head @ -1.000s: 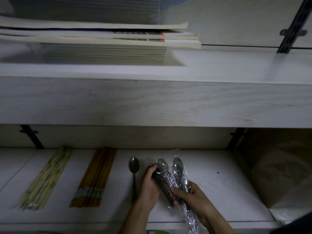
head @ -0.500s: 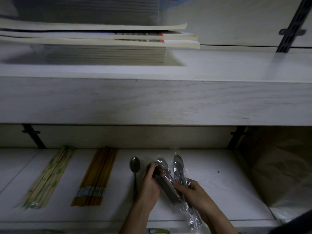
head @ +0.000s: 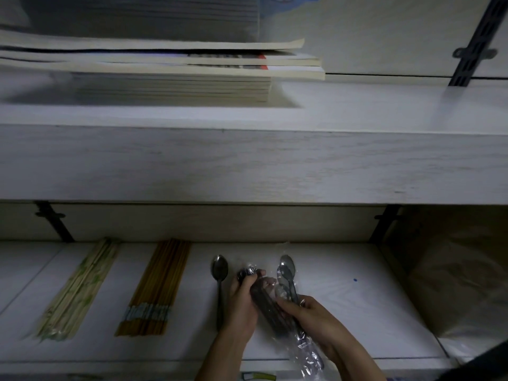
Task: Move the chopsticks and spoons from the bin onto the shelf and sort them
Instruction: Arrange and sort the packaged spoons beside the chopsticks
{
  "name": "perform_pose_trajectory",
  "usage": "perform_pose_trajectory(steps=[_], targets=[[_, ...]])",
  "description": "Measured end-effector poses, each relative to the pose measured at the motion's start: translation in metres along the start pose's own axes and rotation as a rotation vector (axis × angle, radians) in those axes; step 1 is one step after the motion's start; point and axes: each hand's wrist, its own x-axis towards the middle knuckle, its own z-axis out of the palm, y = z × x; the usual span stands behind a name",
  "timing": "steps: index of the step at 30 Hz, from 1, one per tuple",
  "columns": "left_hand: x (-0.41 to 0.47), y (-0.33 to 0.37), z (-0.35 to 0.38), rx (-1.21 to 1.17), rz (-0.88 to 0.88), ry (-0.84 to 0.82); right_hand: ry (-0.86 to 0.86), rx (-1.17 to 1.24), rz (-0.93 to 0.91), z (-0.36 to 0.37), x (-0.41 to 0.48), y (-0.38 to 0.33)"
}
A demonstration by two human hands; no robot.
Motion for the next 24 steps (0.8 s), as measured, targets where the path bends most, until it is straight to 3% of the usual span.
perform_pose_trajectory(steps=[8, 16, 24], targets=[[0.007, 0.005, -0.010, -0.137, -0.013, -0.003, 0.055, -0.016, -0.080, -0.011, 0.000, 0.001], [-0.004, 0.001, 0.000, -0.065, -0.087, -0.072, 0.096, 0.092, -0.152, -0.006, -0.002, -0.009], [-0.008, -0.003, 0.003, -0.020, -0.101, -0.099, 0.381, -0.335, -0.365, -0.002, 0.010, -0.008]])
